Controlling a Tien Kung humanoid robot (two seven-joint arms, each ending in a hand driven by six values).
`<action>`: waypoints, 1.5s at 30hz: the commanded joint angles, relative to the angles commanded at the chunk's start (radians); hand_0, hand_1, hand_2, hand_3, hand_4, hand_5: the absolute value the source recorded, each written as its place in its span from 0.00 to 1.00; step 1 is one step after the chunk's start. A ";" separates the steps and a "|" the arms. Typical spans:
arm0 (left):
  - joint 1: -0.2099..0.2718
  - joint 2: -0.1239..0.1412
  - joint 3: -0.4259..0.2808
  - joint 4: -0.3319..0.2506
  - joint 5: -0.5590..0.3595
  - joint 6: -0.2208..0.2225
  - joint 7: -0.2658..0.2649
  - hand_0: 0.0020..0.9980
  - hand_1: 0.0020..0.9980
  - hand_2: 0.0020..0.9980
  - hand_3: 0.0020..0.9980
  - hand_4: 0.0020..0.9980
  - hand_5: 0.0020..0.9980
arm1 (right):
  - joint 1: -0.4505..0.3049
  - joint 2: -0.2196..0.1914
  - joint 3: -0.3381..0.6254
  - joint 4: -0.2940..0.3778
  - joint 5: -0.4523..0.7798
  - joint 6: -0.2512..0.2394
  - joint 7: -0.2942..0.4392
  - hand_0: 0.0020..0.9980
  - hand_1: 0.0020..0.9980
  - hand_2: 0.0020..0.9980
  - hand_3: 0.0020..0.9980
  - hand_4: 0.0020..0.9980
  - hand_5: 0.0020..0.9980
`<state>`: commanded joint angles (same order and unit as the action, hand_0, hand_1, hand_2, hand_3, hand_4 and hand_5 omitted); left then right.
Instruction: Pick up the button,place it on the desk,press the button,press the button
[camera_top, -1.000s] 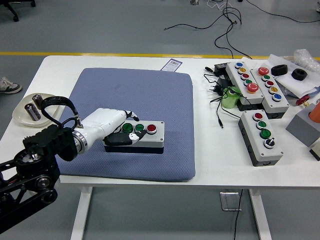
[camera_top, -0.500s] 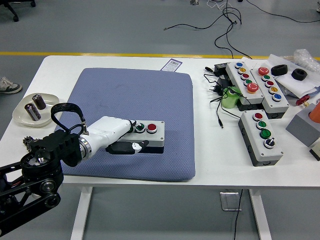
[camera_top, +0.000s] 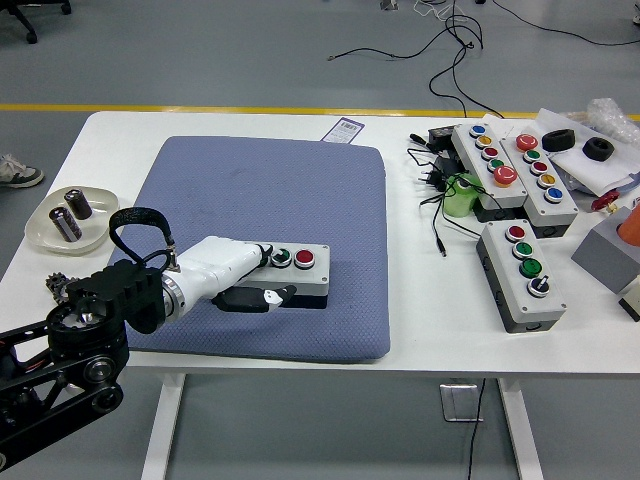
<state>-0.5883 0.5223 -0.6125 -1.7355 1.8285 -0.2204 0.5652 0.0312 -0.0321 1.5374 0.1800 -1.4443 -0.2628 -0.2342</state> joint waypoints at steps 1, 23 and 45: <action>-0.002 0.000 -0.001 0.000 0.000 -0.005 0.002 0.00 0.00 0.00 0.82 0.68 1.00 | 0.000 0.000 0.001 0.000 0.000 0.000 0.000 0.59 0.68 0.72 0.64 0.34 0.15; -0.051 -0.033 0.015 -0.021 -0.002 0.085 -0.014 0.00 0.00 0.00 0.80 0.69 1.00 | -0.001 -0.001 -0.007 0.000 0.005 0.000 -0.002 0.59 0.68 0.72 0.64 0.34 0.15; -0.040 -0.064 0.056 0.072 -0.029 0.015 0.002 0.00 0.00 0.00 0.80 0.69 1.00 | -0.003 -0.002 -0.009 0.000 0.003 -0.001 0.000 0.59 0.67 0.72 0.64 0.34 0.15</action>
<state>-0.6287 0.4585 -0.5568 -1.6637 1.7999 -0.2054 0.5671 0.0281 -0.0345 1.5287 0.1800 -1.4409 -0.2642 -0.2343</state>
